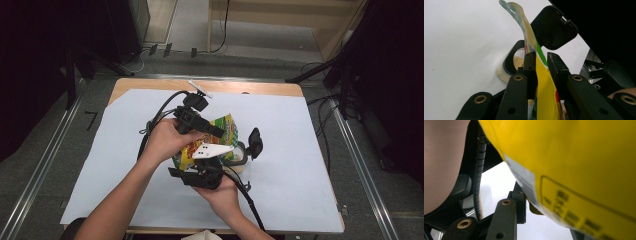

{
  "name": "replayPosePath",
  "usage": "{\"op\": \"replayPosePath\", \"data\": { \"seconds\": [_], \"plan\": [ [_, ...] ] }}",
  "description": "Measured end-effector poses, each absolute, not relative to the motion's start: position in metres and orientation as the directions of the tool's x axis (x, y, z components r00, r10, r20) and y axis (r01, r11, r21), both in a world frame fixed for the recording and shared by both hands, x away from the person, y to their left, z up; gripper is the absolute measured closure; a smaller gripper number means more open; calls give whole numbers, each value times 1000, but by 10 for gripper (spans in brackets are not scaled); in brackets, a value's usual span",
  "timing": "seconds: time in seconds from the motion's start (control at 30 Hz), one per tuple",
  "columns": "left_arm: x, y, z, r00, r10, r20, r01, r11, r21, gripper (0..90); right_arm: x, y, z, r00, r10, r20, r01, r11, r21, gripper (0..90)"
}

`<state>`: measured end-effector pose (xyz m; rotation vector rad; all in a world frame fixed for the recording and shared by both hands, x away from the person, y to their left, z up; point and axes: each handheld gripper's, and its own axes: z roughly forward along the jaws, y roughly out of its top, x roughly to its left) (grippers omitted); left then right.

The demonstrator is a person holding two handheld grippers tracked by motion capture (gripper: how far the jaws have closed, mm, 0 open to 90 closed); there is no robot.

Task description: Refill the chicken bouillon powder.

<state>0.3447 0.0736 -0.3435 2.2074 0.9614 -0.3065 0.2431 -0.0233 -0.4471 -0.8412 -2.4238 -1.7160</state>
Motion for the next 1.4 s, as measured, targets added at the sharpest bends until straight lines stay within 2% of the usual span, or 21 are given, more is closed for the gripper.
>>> {"op": "replayPosePath", "data": {
  "seconds": [1.4],
  "plan": [
    [343, 76, -340, 709, 544, -448, 701, -472, 535, 762, 245, -24, -444, -860, 398, 320, 439, 254, 862, 690]
  ]
}}
